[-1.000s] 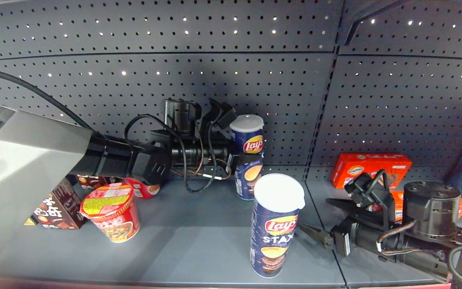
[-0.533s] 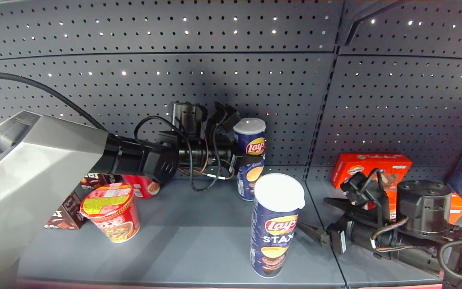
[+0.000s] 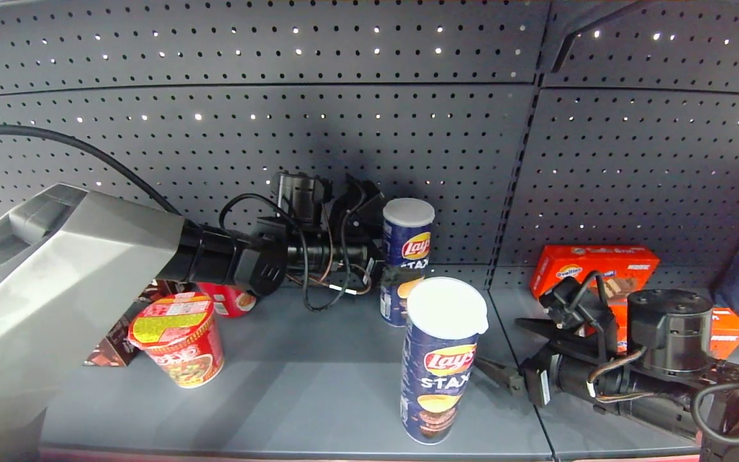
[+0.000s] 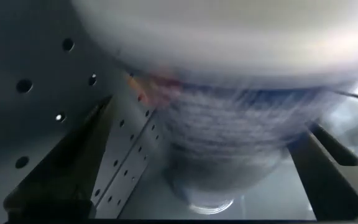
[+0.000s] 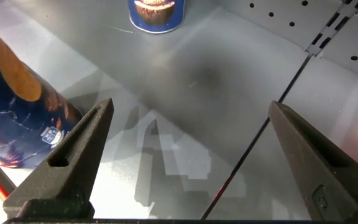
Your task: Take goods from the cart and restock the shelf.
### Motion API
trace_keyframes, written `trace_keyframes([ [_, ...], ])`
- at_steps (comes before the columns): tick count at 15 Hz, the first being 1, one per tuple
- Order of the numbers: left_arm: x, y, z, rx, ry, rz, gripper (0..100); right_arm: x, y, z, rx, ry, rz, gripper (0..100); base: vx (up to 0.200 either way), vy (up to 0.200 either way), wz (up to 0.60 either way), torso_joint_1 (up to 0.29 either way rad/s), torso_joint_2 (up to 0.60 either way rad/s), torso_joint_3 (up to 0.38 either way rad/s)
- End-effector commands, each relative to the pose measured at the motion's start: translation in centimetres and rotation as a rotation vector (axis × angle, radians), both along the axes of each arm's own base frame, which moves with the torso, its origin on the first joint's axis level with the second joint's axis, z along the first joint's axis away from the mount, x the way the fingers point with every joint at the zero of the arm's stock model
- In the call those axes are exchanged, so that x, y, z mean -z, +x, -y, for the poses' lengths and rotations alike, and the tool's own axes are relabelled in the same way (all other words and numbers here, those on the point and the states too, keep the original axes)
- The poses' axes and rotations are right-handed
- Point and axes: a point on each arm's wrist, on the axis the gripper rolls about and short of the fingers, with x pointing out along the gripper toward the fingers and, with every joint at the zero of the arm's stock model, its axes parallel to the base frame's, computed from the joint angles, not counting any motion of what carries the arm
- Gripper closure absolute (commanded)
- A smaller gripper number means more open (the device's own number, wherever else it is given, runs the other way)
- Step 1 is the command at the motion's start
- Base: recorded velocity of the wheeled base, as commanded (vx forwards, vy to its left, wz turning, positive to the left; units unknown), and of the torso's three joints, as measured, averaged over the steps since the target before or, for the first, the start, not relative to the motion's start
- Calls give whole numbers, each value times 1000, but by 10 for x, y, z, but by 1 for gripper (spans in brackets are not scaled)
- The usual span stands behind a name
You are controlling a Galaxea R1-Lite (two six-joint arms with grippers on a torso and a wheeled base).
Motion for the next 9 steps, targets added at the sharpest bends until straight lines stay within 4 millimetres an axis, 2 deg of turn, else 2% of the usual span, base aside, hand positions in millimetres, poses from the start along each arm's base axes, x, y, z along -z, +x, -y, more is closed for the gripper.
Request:
trace_keyframes([
  [1, -3, -1, -2, -2, 5, 13, 0, 0, -1, 1, 1, -1, -1, 0, 0, 0, 0, 0, 0, 0],
  [6, -16, -34, -17, -9, 28, 7, 0, 4, -1, 0, 7, -16, -18, 0, 0, 0, 0, 0, 0, 0],
  [9, -24, -68, -33, -45, 63, -4, 0, 8, -7, 2, 34, -37, -30, 0, 0, 0, 0, 0, 0, 0],
])
